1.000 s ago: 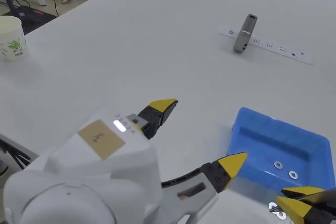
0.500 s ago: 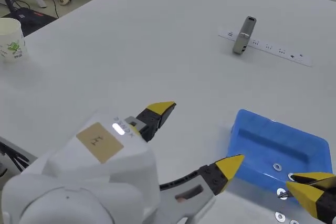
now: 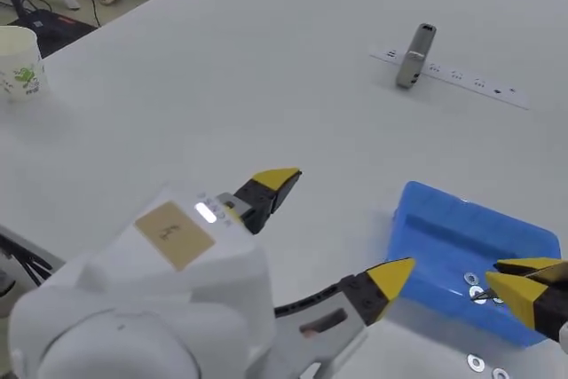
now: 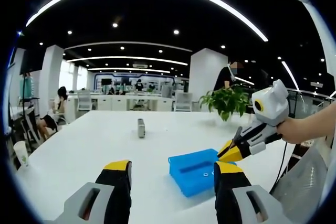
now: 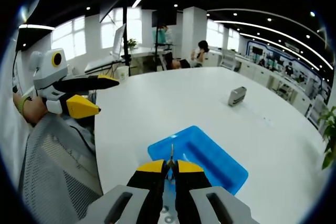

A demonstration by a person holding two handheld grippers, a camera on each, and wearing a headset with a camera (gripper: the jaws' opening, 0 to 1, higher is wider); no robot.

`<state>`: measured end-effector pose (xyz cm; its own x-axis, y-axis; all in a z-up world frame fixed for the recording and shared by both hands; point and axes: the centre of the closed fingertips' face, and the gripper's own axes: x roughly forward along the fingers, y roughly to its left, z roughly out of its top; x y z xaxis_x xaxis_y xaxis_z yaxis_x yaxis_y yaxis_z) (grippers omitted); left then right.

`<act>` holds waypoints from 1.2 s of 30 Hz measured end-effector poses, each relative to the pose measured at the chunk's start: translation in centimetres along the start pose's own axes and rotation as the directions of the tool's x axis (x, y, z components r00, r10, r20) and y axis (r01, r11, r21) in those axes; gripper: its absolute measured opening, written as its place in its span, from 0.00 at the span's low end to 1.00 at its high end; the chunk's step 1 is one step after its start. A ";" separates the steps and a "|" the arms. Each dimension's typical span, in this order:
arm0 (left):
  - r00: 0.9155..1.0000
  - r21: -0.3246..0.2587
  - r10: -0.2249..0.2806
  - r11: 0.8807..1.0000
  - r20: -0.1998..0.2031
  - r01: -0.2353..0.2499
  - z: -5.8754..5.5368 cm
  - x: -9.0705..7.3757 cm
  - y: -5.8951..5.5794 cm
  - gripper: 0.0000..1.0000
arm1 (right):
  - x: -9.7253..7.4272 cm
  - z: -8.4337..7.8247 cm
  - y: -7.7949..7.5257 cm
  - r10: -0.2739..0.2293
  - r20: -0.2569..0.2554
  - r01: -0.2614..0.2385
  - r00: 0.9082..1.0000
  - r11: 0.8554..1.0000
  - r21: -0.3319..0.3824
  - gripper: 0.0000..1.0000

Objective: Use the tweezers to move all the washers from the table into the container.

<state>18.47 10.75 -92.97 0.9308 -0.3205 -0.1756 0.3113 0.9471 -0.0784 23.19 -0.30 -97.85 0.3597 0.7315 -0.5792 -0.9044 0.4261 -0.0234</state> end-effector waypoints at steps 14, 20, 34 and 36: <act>1.000 0.006 0.000 1.000 -0.006 0.000 -0.1 0.0 0.0 0.62 | 2.7 -0.2 -2.6 -0.032 -0.011 0.033 0.999 0.999 0.041 0.03; 1.000 0.008 -0.003 1.000 -0.009 0.003 -0.2 0.0 0.0 0.62 | 4.1 -0.9 -2.9 -0.024 -0.037 0.025 0.999 0.999 0.040 0.03; 1.000 0.014 -0.003 1.000 -0.014 0.003 -0.3 0.1 0.0 0.61 | 6.1 -2.3 -3.1 -0.014 -0.093 0.013 0.996 1.000 -0.010 0.03; 1.000 0.014 -0.002 1.000 -0.014 0.003 -0.3 0.1 0.0 0.61 | 6.2 -2.5 -3.2 -0.011 -0.099 0.010 0.995 1.000 -0.010 0.03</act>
<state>18.47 10.72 -93.27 0.9273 -0.3230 -0.1894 0.3163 0.9464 -0.0655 27.70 1.57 -103.39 0.3450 0.6708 -0.6565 -0.9031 0.4279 -0.0373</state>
